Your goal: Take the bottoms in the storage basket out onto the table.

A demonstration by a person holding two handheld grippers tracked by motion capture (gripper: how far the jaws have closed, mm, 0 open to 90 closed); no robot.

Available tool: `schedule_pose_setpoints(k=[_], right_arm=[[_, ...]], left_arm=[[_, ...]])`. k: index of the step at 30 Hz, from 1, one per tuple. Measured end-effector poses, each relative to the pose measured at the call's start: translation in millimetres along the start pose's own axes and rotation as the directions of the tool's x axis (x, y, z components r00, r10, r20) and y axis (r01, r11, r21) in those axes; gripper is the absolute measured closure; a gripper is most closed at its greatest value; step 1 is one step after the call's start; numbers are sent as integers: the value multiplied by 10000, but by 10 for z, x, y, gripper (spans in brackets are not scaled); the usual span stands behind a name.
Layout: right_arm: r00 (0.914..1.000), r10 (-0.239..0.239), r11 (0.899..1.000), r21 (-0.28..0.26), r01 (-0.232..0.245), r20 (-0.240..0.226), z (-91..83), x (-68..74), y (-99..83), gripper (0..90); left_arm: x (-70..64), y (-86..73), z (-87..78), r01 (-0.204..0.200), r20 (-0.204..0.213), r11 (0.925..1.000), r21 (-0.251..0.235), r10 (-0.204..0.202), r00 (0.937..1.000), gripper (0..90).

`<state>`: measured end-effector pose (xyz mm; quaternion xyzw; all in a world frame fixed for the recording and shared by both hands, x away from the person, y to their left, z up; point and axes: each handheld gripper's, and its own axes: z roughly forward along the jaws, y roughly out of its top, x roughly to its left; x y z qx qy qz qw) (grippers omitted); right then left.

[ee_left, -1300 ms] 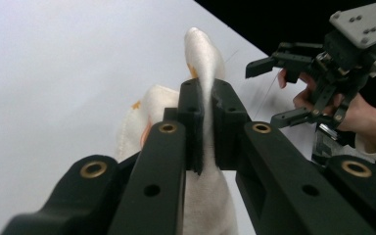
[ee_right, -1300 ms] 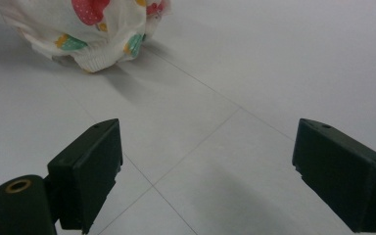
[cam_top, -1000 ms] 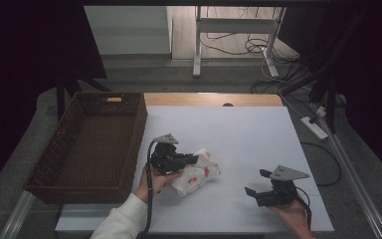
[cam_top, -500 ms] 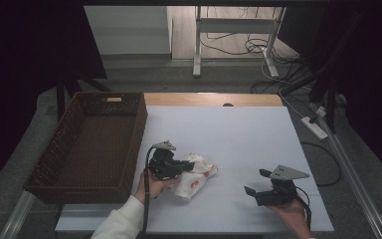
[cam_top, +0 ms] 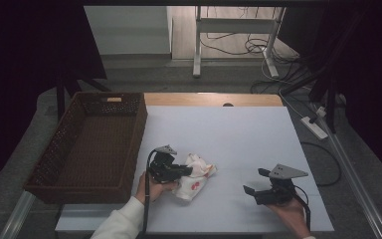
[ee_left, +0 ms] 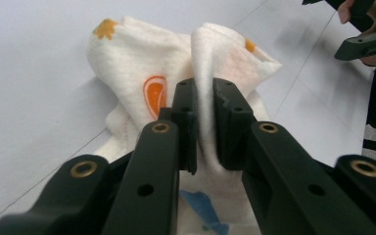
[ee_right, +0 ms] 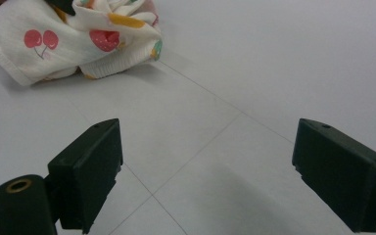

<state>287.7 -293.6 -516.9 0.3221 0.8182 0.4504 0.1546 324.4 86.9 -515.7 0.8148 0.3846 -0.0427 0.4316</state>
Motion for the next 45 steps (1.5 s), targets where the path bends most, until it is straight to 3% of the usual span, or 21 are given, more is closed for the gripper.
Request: schedule_pose_setpoints(k=[9,15,17,21,25,30,38,45], right_arm=[[10000,-10,10000,-27,11,5,-12,21,-3,117],[10000,-51,10000,24,51,23,-17,30,-4,117],[10000,-33,10000,-15,33,7,-19,27,-5,117],[10000,-45,10000,18,45,22,-24,30,-5,117],[10000,-45,10000,-15,45,25,-33,31,-3,117],[10000,-83,9999,-62,83,32,-41,29,-4,117],[10000,-79,9999,-90,78,-46,-47,44,-3,117],[10000,-97,9999,-133,96,-21,-55,51,-1,117]], left_arm=[[-12,3,0,-113,-91,9999,98,114,9999,788],[-11,7,-22,-181,-79,9998,-119,181,9998,782],[-26,18,-35,-282,-194,9994,-216,277,9994,703],[-56,34,-85,-319,-419,9974,-647,292,9987,421],[-88,41,-177,-413,-655,9924,-1158,339,9973,296],[-134,21,-312,-521,-575,9857,-1605,433,9974,278],[-206,-8,-385,-780,-527,9850,-1536,707,9961,273],[-245,-6,-517,-864,-535,9793,-1830,778,9955,273]])
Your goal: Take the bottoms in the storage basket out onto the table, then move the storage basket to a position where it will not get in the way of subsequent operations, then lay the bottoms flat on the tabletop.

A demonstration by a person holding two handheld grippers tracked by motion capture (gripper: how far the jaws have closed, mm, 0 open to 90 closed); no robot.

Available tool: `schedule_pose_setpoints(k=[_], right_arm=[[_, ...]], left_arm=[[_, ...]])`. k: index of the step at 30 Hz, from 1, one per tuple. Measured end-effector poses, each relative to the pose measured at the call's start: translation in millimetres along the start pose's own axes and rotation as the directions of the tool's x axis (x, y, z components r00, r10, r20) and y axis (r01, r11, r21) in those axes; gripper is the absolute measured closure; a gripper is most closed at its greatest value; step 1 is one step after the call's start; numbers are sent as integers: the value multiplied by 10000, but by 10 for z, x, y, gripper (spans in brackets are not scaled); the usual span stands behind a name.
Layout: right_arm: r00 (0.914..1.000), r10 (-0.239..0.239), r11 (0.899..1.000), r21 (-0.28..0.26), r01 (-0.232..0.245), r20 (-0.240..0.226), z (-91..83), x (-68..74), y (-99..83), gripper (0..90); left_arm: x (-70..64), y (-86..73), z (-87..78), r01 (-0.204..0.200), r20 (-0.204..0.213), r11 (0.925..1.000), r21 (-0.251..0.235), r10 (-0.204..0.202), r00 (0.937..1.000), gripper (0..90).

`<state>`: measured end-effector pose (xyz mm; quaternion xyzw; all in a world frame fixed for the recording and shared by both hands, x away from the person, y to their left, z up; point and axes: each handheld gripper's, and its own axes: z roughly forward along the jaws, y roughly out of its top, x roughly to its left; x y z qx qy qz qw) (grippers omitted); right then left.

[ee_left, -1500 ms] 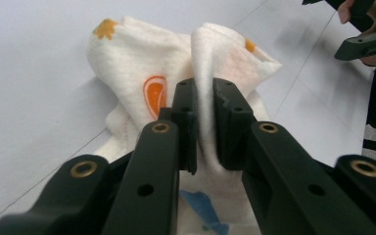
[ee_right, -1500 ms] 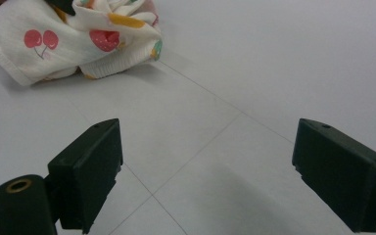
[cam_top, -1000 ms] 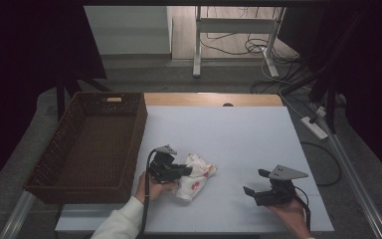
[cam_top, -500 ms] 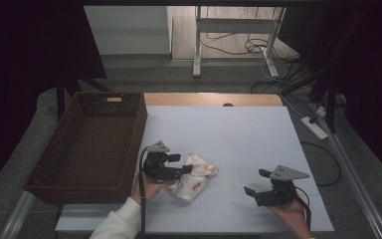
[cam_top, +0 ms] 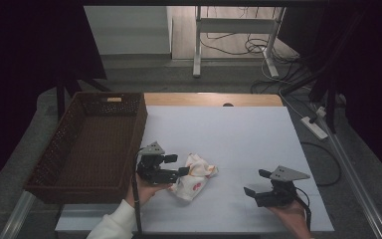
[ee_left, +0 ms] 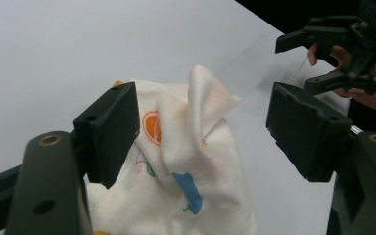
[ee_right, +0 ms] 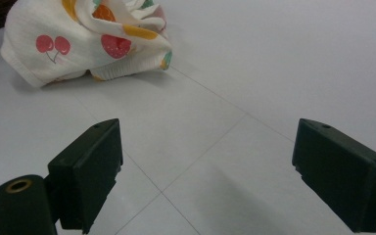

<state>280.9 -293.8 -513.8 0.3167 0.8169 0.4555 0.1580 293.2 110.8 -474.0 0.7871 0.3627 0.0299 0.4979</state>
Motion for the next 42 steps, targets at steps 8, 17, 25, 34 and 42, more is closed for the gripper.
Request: schedule_pose_setpoints(k=[8,17,25,34,42], right_arm=[[10000,5,9997,-230,-7,-84,-28,14,24,117],[9999,-35,9999,-166,32,-151,-12,29,27,118],[9997,-160,9998,-105,158,-197,20,68,46,118],[9989,-269,9996,-23,268,-376,95,127,76,119],[9970,-365,9993,95,373,-678,195,198,113,131]], left_arm=[[-16,-15,-45,45,-73,10000,9,-45,10000,259],[7,-21,-56,120,-77,9999,18,-120,9999,264],[21,-9,-60,110,-93,9999,12,-109,9999,261],[68,-9,-108,380,-117,9991,-210,-383,9992,260],[77,-11,-113,385,-170,9991,-185,-388,9991,261]])
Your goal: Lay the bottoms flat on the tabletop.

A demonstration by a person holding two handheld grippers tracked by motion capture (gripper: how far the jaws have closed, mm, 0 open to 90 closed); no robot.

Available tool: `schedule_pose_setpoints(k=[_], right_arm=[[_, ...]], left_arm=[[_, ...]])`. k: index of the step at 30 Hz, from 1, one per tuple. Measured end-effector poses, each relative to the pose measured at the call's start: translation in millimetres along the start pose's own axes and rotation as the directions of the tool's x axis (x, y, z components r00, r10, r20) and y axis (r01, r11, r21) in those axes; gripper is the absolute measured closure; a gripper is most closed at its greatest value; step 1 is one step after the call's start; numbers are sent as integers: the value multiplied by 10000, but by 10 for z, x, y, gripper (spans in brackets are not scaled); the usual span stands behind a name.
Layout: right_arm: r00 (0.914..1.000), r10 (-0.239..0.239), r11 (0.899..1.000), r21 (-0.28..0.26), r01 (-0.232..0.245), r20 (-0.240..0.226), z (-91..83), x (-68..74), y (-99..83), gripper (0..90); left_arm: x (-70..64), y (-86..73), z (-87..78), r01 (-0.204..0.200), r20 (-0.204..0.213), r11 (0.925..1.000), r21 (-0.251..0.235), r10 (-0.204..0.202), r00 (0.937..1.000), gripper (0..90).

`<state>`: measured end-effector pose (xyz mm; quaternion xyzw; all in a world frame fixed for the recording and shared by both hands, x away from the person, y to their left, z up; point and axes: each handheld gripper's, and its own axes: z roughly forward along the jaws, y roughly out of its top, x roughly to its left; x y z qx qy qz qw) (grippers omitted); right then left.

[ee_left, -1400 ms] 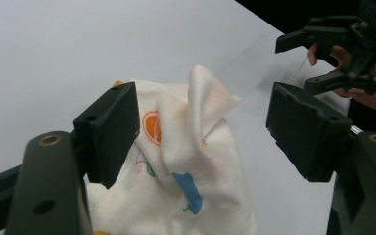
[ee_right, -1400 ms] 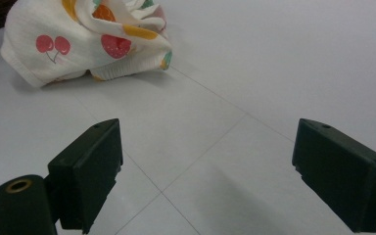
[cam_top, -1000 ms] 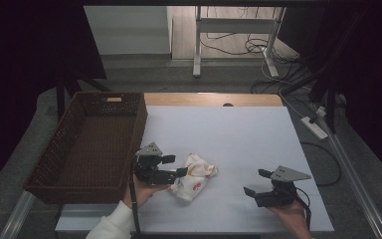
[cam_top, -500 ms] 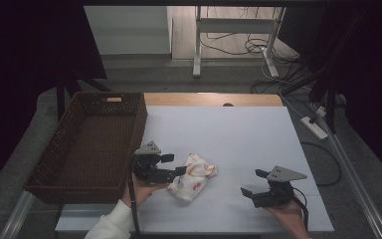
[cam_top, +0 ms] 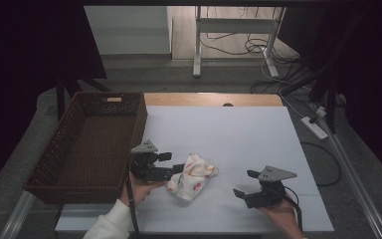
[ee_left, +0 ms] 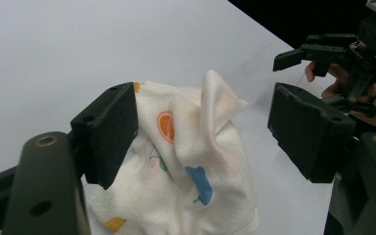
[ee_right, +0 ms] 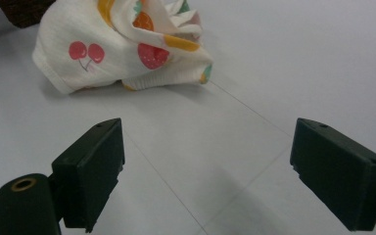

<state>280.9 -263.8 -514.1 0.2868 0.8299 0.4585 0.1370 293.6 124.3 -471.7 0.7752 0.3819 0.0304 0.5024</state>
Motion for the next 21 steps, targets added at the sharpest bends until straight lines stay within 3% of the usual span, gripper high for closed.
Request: schedule_pose_setpoints(k=[10,21], right_arm=[[9998,-154,9997,192,157,-147,179,78,75,169],[9987,-368,9990,231,376,-340,427,51,260,226]], left_arm=[[1,-14,34,-15,-18,9999,142,16,10000,261],[3,-27,67,-2,-25,9997,256,3,10000,261]])
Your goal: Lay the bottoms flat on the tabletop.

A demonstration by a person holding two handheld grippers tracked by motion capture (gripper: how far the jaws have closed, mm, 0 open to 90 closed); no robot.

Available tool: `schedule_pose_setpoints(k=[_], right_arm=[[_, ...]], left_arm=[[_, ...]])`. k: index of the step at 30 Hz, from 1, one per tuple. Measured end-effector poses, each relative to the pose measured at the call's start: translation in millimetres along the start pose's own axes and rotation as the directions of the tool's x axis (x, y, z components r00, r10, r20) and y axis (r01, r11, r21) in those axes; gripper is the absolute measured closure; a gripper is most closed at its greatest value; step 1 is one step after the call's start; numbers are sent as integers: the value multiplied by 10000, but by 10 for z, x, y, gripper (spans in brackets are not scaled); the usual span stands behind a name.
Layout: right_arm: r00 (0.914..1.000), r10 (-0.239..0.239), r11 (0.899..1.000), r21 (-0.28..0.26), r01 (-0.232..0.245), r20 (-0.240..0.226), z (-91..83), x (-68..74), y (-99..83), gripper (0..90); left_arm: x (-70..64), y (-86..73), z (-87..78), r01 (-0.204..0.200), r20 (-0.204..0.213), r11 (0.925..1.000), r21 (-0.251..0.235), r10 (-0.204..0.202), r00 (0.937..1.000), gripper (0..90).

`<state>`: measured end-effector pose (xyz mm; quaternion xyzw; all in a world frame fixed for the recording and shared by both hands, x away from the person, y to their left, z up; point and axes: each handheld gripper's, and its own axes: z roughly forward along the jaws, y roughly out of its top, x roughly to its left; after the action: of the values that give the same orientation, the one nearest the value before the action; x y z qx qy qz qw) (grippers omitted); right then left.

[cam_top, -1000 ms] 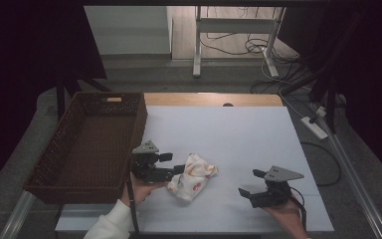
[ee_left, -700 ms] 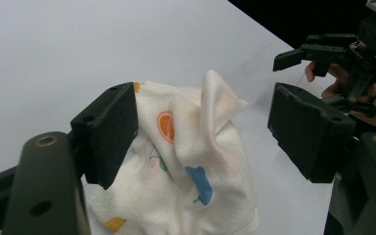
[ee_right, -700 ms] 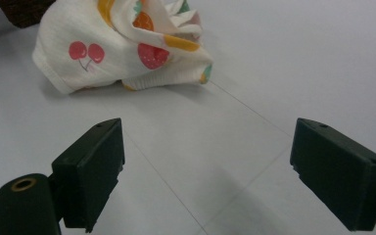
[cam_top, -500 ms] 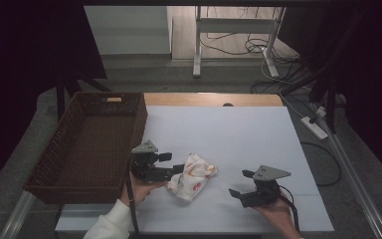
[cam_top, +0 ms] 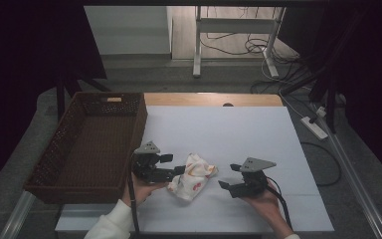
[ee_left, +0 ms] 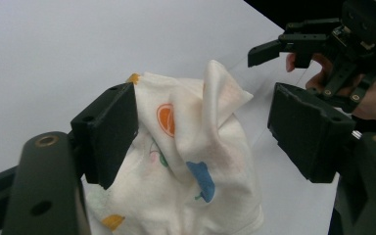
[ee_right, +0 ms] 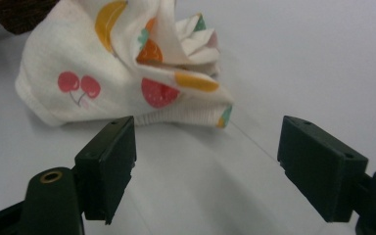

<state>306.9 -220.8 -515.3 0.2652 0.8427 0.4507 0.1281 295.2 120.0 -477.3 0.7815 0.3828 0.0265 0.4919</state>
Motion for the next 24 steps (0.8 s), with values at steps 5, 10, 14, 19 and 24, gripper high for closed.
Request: schedule_pose_setpoints(k=[5,10,14,19,24], right_arm=[[9997,-229,9997,57,229,-101,102,-19,83,239],[9986,-414,9990,166,419,-335,203,-12,124,289],[9979,-417,9984,363,435,-487,280,-30,115,323],[9983,-334,9984,436,355,-479,329,-66,112,336],[9987,-264,9984,489,285,-427,361,-102,106,356]], left_arm=[[9,-10,11,44,11,10000,41,-44,10000,261],[6,-12,9,46,9,10000,34,-46,10000,261],[3,-12,15,17,17,10000,62,-17,10000,260],[6,-13,16,13,7,10000,67,-13,10000,259],[9,-16,18,12,-4,10000,75,-12,10000,258]])
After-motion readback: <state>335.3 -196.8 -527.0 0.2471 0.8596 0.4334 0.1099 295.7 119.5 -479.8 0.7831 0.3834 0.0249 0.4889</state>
